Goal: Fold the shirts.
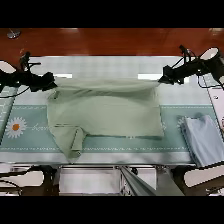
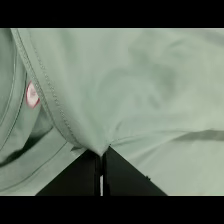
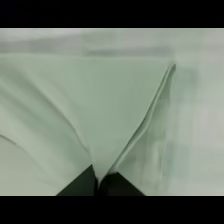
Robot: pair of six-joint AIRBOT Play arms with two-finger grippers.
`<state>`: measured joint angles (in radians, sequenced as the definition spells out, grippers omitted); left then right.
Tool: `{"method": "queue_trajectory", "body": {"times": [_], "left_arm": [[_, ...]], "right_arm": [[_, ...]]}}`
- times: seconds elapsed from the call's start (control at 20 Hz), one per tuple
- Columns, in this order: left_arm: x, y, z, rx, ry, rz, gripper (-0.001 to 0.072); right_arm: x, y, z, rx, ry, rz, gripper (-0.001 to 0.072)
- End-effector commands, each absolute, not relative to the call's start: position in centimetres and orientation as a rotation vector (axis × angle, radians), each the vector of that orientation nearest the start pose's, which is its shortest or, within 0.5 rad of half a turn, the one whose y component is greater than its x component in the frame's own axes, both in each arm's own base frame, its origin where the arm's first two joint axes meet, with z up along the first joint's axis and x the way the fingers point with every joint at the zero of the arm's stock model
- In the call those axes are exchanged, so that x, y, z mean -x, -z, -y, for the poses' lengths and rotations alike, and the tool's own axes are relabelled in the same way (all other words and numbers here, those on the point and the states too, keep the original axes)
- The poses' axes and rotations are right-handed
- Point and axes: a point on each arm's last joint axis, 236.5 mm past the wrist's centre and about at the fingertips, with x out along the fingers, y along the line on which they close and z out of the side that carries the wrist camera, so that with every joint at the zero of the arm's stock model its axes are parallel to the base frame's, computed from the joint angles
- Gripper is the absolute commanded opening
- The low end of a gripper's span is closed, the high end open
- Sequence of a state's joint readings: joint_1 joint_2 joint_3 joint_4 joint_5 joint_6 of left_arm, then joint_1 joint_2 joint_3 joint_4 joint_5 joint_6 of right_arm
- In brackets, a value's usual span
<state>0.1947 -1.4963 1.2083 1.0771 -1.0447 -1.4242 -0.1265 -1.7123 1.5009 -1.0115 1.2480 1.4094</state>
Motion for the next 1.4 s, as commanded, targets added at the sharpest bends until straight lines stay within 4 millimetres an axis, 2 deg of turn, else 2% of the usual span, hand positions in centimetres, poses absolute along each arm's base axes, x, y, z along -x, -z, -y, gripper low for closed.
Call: {"method": "queue_trajectory", "body": {"times": [0.0, 0.1, 0.25, 0.3, 0.35, 0.4, 0.5, 0.6, 0.7, 0.8, 0.9, 1.05, 1.1, 1.2, 1.35], "left_arm": [[-40.2, 5.0, 0.3, 0.429, 0.146, -1.381, 0.0023], [-40.0, 5.1, -0.3, 0.435, 0.136, -1.387, 0.0023], [-39.3, 5.4, 0.0, 0.430, 0.158, -1.422, 0.0023], [-38.9, 5.6, 0.2, 0.438, 0.166, -1.442, 0.0070], [-38.4, 5.7, 0.4, 0.441, 0.175, -1.465, 0.0332], [-37.6, 5.7, 0.5, 0.443, 0.181, -1.495, 0.0711], [-35.9, 5.5, -0.2, 0.440, 0.179, -1.559, 0.0701], [-33.3, 5.3, -2.4, 0.415, 0.124, -1.629, 0.0701], [-30.0, 5.1, -5.2, 0.438, 0.031, -1.656, 0.0701], [-26.1, 5.7, -6.5, 0.577, -0.043, -1.650, 0.0701], [-22.8, 6.6, -5.4, 0.789, -0.055, -1.619, 0.0701], [-19.7, 7.8, -2.5, 0.984, -0.039, -1.578, 0.0701], [-19.4, 8.2, -2.0, 0.992, -0.046, -1.569, 0.0700], [-20.0, 8.4, -0.7, 1.018, -0.020, -1.507, 0.0700], [-21.0, 8.5, 2.0, 1.066, 0.075, -1.444, 0.0701]], "right_arm": [[-43.7, 5.4, -4.9, -0.428, -0.245, -1.467, 0.0025], [-43.4, 5.6, -4.7, -0.424, -0.232, -1.482, 0.0024], [-43.1, 5.9, -5.0, -0.380, -0.231, -1.497, 0.0026], [-43.1, 6.0, -4.8, -0.374, -0.223, -1.497, 0.0136], [-43.1, 5.9, -4.9, -0.387, -0.217, -1.500, 0.0482], [-42.9, 5.8, -4.8, -0.392, -0.218, -1.506, 0.0628], [-41.7, 5.0, -3.8, -0.422, -0.216, -1.554, 0.0628], [-39.3, 3.8, -1.9, -0.401, -0.217, -1.617, 0.0626], [-37.4, 3.1, -0.1, -0.394, -0.189, -1.604, 0.0621], [-36.4, 3.2, 0.4, -0.456, -0.136, -1.504, 0.0621], [-34.7, 3.9, -1.6, -0.538, -0.165, -1.412, 0.0621], [-32.5, 4.8, -5.3, -0.660, -0.251, -1.337, 0.0621], [-32.1, 4.9, -6.1, -0.688, -0.271, -1.322, 0.0621], [-31.3, 5.2, -7.2, -0.725, -0.307, -1.320, 0.0621], [-31.3, 5.1, -7.5, -0.740, -0.318, -1.314, 0.0621]]}}
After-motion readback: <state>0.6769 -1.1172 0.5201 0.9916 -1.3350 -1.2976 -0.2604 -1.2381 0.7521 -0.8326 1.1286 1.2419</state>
